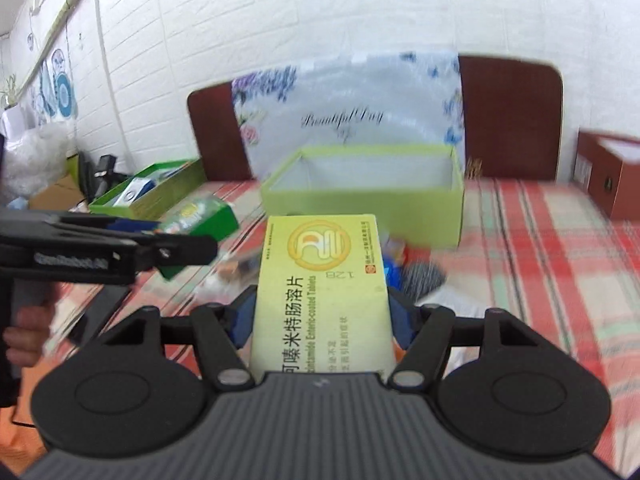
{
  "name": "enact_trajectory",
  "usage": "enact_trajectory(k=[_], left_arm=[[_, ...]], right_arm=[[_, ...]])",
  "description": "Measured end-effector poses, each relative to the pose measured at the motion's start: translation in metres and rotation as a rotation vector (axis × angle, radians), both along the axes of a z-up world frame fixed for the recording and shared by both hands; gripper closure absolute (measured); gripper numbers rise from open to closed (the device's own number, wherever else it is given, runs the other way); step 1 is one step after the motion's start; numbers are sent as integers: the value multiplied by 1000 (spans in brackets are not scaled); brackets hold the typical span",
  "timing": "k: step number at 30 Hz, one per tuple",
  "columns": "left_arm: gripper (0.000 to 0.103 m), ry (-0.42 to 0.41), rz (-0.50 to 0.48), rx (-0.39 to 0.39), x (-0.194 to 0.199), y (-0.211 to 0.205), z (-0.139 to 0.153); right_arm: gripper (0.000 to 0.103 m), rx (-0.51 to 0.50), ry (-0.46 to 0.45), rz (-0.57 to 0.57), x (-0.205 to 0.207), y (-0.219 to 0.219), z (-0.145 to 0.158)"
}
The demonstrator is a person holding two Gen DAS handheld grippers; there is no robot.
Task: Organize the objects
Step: 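Carry both boxes into the lime-green box and open both tools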
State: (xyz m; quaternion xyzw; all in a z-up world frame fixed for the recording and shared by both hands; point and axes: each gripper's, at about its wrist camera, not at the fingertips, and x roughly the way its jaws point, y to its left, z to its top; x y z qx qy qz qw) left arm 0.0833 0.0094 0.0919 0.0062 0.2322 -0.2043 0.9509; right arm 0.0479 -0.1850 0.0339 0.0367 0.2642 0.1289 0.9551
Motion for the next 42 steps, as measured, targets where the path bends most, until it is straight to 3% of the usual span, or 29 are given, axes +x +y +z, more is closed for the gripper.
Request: enact_trajectory(k=[8,13,16,19,22,30,31,33,34,35,37,42], left_arm=[[34,-9,115,-48,92,-11,24],[34,18,181,6,157,-13,7],[35,46,205,-7,189,-8,-9],[39,74,195,-30,215,-6,-21],[39,74,193,6,230,-11,-29],[38,118,197,-10,252,-4,-57],[36,124,199,-20,253,-2,-59],[20,133,209,-51,254,3,-61],[17,132,221,-61,253,5,-60],[14,128,233,-68,252,7,-59],[13,125,248,-73,249,10,-54],[12,110,267,-97,229,19,-32]], right_arm=[[38,-83,-73,-55,112,10,24],[38,-51,-2,-99,193,10,16],[38,-49,38,-124,232,9,4],[38,-41,69,-148,262,8,-13],[38,-27,86,-164,285,8,-27],[38,-51,160,-169,320,14,-64],[37,-57,171,-162,322,15,-68],[37,-67,198,-144,326,17,-75],[33,-73,209,-138,327,18,-77],[19,-79,209,-135,327,19,-78],[6,-91,188,-142,325,20,-76],[0,-138,125,-141,310,18,-56]])
